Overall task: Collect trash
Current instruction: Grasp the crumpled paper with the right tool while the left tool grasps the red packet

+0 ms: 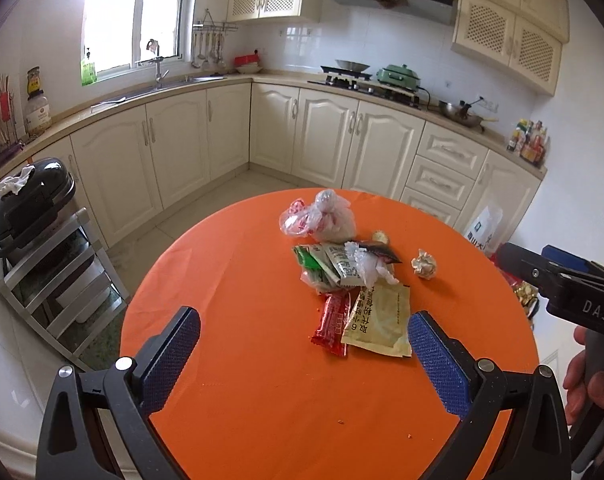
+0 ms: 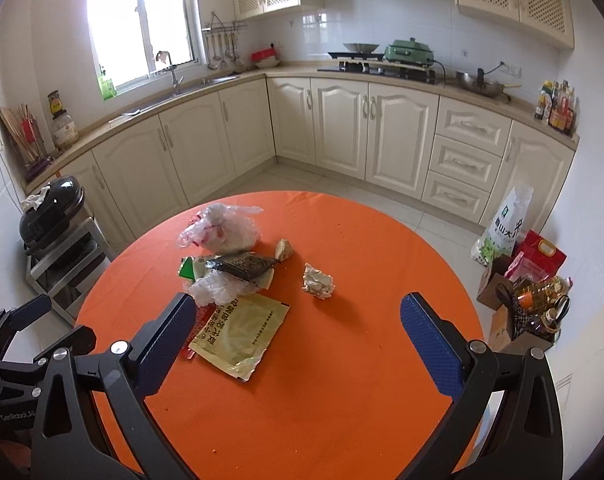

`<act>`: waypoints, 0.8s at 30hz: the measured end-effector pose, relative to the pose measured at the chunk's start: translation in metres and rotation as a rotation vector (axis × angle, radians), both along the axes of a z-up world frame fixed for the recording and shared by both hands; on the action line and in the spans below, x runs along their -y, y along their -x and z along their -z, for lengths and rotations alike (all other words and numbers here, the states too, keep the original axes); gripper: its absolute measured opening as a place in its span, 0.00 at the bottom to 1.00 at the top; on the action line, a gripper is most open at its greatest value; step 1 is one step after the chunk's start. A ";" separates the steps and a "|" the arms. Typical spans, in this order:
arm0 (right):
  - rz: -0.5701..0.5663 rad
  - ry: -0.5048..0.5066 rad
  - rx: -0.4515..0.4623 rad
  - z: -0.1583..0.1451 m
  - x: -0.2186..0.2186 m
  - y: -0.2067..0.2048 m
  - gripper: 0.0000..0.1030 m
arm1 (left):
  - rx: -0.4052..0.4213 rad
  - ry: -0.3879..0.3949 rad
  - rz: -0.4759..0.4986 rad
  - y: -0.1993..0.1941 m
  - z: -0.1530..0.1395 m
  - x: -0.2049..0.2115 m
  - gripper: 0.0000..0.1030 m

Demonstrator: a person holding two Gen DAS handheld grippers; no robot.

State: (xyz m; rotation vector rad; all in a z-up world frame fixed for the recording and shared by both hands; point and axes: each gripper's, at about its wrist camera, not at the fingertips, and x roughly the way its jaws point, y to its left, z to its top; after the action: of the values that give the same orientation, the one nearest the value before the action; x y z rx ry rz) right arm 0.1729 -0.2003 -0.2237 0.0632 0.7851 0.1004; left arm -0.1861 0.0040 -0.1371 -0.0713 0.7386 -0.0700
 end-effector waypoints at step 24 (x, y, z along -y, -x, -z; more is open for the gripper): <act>-0.070 -0.009 -0.234 0.125 0.013 -0.117 0.41 | -0.239 -0.138 0.007 -0.222 0.037 0.006 0.97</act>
State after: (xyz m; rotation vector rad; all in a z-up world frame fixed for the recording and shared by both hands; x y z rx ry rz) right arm 0.2904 -0.2133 -0.3492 0.0573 1.0204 0.1647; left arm 0.0364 -0.0023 -0.1739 0.0557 0.9804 -0.0175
